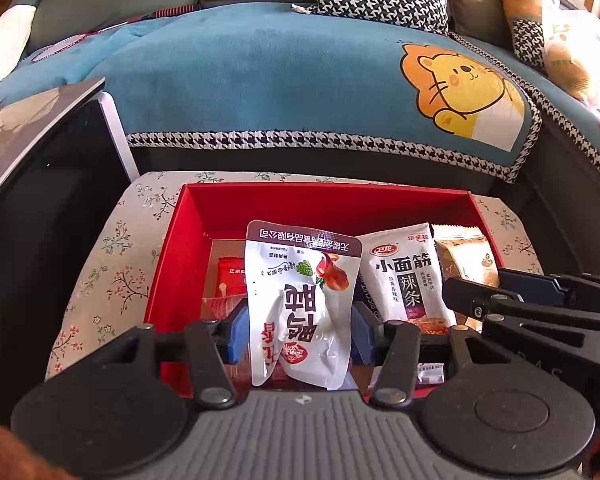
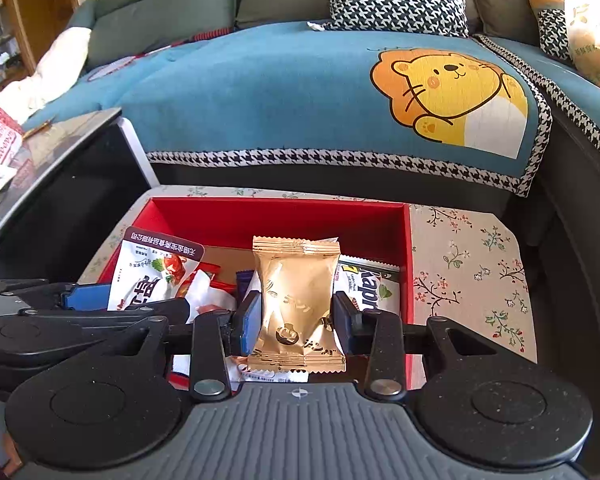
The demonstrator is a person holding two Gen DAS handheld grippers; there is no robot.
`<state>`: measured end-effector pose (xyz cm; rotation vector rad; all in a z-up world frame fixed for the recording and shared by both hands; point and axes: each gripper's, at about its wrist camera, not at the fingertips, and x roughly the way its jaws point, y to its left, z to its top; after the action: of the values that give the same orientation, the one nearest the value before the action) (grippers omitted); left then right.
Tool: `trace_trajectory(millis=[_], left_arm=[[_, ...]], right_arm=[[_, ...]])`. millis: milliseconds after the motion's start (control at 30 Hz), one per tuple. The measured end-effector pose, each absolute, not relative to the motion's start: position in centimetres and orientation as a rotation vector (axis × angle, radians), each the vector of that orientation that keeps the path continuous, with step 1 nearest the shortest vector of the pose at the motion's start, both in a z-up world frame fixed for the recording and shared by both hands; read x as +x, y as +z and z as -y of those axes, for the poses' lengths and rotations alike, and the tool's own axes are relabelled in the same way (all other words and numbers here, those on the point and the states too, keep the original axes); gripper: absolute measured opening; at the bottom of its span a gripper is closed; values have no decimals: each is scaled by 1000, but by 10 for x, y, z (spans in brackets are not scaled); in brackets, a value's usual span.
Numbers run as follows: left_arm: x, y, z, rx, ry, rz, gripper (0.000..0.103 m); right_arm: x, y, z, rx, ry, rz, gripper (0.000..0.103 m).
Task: Organize snacks
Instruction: 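Carry the white pouch over the red box while the right tool carries the gold pastry, then lower the white pouch into the box and open the left tool while the right tool releases the gold pastry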
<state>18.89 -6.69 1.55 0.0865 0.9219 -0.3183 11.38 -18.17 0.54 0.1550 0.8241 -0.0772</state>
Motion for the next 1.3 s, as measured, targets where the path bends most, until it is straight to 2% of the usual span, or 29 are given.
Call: trace_trajectory(millis=[600,1300], left_arm=[[200,-2,73,121,-275,-955,94],[195,7,70,124,-255,-936,95]], right_arm=[[129,-14,184,142,-107,-873,46],[126,-12,182,125,-127,-866,52]])
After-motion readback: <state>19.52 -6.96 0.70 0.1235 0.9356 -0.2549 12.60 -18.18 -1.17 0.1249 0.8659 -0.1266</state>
